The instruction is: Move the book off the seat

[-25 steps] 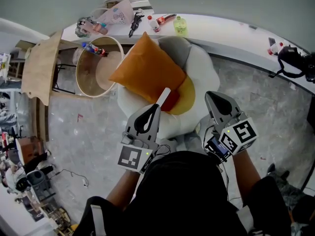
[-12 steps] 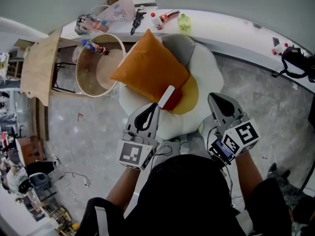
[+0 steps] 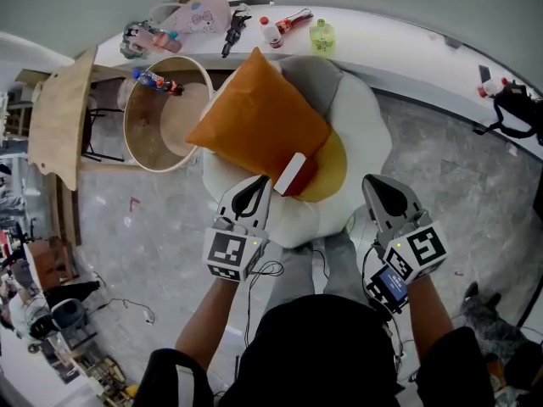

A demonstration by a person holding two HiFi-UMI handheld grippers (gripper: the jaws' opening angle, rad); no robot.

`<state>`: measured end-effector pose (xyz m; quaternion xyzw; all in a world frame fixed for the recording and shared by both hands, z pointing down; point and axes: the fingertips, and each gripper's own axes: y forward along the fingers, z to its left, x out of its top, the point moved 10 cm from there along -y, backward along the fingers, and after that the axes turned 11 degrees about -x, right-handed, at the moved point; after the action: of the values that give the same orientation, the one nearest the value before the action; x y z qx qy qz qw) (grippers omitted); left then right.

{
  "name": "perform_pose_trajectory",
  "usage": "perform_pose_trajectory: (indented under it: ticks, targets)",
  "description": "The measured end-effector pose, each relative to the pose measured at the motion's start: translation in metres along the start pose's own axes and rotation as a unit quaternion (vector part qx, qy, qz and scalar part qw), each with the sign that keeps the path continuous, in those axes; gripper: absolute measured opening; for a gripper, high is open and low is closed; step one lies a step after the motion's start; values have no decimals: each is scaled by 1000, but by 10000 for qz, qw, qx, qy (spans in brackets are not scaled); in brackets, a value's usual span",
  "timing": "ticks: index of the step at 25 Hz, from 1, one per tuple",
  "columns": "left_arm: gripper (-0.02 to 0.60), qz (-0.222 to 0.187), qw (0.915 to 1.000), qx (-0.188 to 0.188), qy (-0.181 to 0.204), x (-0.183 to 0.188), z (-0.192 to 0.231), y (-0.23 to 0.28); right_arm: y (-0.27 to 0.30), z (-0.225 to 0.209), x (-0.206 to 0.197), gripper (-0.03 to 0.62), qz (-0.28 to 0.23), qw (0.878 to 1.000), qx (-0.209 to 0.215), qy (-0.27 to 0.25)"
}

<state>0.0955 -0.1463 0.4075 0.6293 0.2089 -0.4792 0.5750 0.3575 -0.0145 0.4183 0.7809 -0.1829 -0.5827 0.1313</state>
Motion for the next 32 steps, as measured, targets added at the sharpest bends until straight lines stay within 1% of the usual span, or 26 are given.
perform_pose_trajectory:
  ticks: [4,7,9,12,15,19,20,23,27,31,32]
  targets:
    - [23,289,9995,-107,-53,-21,17,18,19,2,-12,9,45,10000,5,68]
    - [76,452,9986,-209,-172,-37,28,32,32,5,-21,9,97,9999,6,130]
    - [126,512,9979,-303,-239,-48,34,42,40,6,-30,9,151,9998,34,155]
    - [182,579,9964,-509,-346,-69,43,56,50,7,-44,9,259,9995,40,201]
    - [218,574,9945,-696,-540,-90,51,69,61,11,-57,9,366,9992,52,168]
    - [356,730,9922,-874,-497,-118,57,87,73,15,-72,9,433,9987,60,262]
    - [380,781,9915,-913,-502,-125,57,91,75,15,-77,9,460,9985,64,286]
    - [433,1018,9882,-1050,-462,-146,59,105,82,17,-92,9,558,9978,106,338]
    - [494,1416,9813,-1268,-290,-175,62,129,89,17,-114,9,717,9966,143,392]
    - [594,1809,9745,-1305,-255,-202,65,150,92,22,-132,9,875,9949,241,434]
    - [594,1881,9730,-1306,-280,-208,65,155,92,23,-136,9,916,9945,272,434]
